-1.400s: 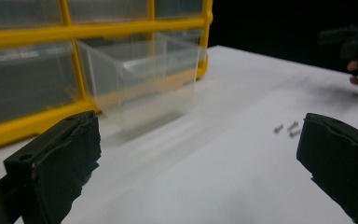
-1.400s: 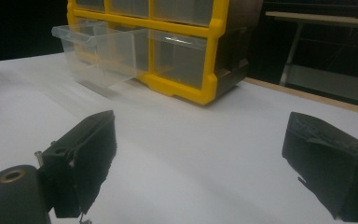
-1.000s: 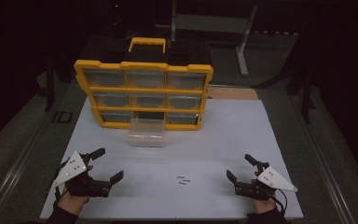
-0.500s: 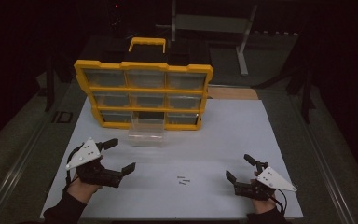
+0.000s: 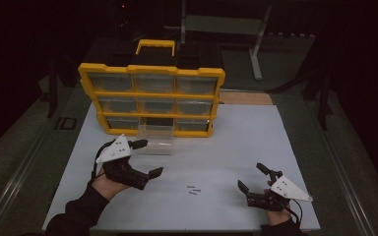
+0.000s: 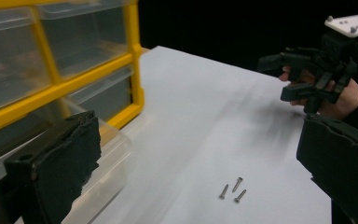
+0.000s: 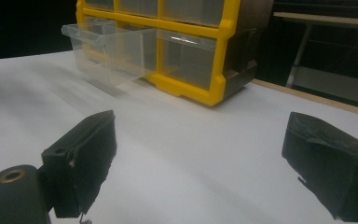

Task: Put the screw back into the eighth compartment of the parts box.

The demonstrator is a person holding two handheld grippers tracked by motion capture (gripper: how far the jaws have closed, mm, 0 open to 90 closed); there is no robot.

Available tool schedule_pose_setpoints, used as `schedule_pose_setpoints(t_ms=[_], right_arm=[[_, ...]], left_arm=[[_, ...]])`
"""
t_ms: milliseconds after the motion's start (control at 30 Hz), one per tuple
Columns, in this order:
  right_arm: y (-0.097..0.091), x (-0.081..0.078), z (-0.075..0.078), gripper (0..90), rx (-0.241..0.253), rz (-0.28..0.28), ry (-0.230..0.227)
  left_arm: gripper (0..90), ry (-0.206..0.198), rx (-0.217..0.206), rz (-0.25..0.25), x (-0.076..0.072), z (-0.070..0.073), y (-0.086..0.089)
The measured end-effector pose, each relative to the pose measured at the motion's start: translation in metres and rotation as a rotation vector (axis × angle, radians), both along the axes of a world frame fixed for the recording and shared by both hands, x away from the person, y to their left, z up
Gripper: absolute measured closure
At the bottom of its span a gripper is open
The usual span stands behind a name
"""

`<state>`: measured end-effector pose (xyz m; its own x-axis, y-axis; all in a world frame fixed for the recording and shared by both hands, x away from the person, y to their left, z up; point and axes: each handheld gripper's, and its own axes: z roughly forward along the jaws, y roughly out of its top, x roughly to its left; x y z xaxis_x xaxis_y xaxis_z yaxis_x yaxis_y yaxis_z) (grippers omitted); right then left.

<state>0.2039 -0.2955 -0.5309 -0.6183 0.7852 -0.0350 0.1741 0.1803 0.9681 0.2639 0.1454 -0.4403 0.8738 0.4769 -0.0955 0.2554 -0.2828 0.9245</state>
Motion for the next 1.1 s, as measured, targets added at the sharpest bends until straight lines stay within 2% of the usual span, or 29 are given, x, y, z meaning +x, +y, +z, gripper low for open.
schedule_pose_setpoints(t_ms=[367,433,500,567,667,933,1100], right_arm=[[0.000,0.001,-0.001,10.1,0.005,0.007,0.006],[0.000,0.001,-0.001,10.1,0.005,0.010,0.005],[0.000,0.001,-0.001,10.1,0.005,0.012,0.005],[0.000,0.001,-0.001,10.1,0.006,0.014,0.005],[0.000,0.001,-0.001,10.1,0.006,0.018,0.006],[0.000,0.001,-0.001,10.1,0.010,0.023,0.011],[0.001,0.001,-0.001,10.1,0.009,0.027,0.012]], left_arm=[[0.0,0.017,0.052,-0.093,0.013,-0.007,-0.036],[0.0,0.019,0.068,-0.119,0.015,-0.013,-0.046],[1.6,0.019,0.068,-0.119,0.015,-0.013,-0.046],[3.6,0.036,0.094,-0.146,0.018,-0.020,-0.058],[13.2,0.048,0.111,-0.179,0.020,-0.024,-0.063],[29.9,0.080,0.176,-0.232,0.019,-0.038,-0.079],[43.0,0.116,0.213,-0.268,0.018,-0.050,-0.087]])
